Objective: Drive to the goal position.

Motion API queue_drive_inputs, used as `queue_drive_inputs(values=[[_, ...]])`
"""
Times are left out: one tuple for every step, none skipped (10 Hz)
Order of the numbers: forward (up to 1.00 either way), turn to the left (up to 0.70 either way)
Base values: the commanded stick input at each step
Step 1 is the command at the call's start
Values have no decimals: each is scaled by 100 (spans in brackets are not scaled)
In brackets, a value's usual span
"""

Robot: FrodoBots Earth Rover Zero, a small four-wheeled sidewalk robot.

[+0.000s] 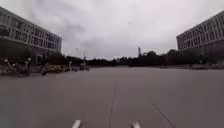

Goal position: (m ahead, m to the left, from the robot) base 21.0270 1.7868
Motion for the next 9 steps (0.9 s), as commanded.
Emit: queue_drive_inputs(values=[[70, 0], [70, -1], [70, -13], [70, -21], [70, -12], [70, -5], [70, 0], [70, 0], [70, 0]])
